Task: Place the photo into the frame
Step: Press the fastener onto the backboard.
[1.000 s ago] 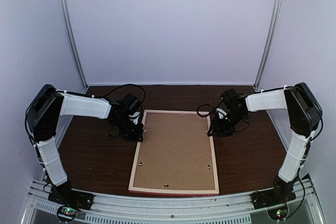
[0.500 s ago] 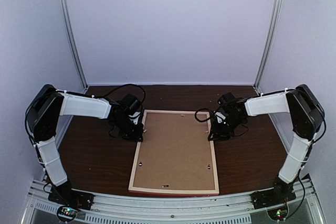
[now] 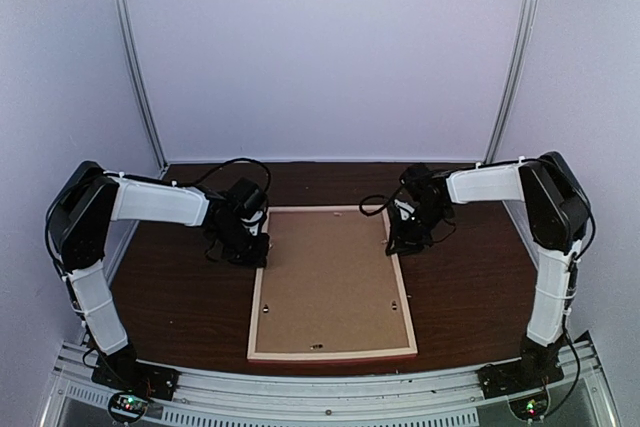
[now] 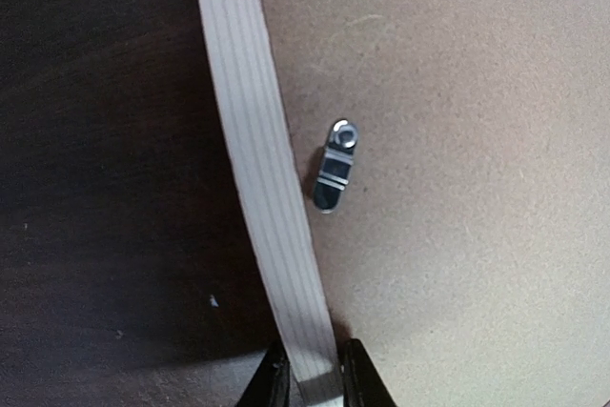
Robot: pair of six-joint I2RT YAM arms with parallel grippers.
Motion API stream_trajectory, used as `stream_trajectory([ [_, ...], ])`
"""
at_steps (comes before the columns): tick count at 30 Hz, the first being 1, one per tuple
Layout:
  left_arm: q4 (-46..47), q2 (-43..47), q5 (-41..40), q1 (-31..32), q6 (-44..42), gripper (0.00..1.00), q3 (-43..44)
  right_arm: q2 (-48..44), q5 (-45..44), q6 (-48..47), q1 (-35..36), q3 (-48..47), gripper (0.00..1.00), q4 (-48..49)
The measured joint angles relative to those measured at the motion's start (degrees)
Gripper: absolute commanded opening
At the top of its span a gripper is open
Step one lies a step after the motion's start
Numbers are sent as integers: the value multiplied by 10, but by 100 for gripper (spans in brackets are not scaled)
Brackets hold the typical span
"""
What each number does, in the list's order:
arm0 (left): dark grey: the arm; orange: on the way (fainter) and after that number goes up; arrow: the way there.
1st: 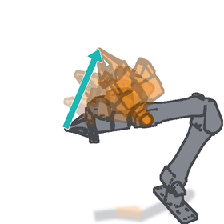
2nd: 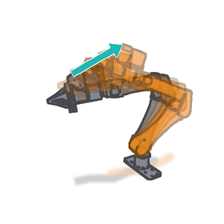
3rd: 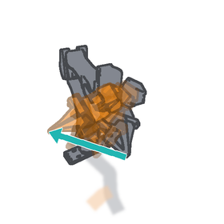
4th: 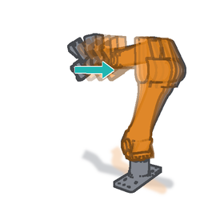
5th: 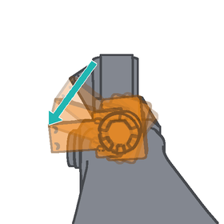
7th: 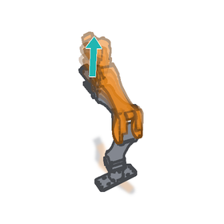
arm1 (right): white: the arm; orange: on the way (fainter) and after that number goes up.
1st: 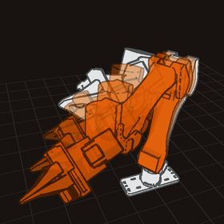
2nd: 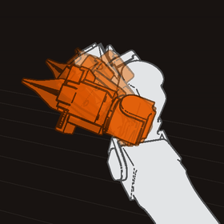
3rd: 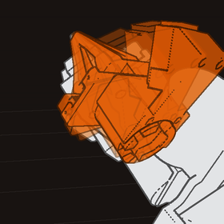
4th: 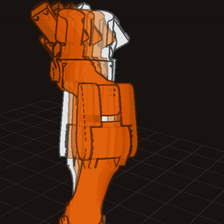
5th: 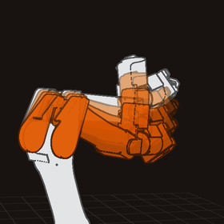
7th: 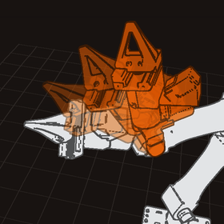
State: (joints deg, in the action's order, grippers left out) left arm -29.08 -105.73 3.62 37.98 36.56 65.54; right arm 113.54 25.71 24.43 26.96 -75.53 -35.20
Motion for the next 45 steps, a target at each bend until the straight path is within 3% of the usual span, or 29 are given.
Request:
stream_trajectory([
  [8,1,1,-11,-5,7,19,0,28,-19,-23,4,-48,61,19],
  [15,3,1,-11,-5,10,19,0,-78,-39,-25,13,65,70,22],
  [27,4,1,-12,-4,10,19,1,-210,-58,12,82,206,72,8],
  [45,3,-4,-11,-4,8,19,7,-189,-74,40,151,223,59,16],
])
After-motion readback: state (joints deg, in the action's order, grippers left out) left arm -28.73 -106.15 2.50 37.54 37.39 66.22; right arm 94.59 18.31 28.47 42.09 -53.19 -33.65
